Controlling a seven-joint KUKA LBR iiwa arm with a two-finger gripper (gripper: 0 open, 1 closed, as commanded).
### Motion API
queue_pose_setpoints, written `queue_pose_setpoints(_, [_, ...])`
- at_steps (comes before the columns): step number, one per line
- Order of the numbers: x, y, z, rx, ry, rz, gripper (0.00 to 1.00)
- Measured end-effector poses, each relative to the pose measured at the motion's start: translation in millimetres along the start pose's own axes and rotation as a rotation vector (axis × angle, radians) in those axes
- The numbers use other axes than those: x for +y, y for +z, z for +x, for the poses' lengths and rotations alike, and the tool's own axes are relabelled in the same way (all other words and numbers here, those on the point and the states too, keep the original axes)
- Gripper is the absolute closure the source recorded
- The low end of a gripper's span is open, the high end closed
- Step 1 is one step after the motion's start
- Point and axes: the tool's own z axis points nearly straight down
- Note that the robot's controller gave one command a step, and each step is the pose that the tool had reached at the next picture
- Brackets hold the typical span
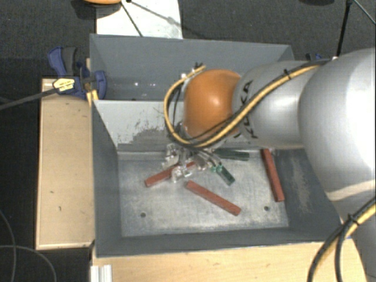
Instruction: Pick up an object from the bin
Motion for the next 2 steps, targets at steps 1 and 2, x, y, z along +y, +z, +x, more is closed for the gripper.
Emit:
queue_pose_setpoints(1, [-0.6, -9.8, -1.0, 0.003, 0.001, 0.001, 1.0])
queue_pose_setpoints(2, [-0.5, -15.2, -1.3, 0.001, 0.002, 0.001, 1.0])
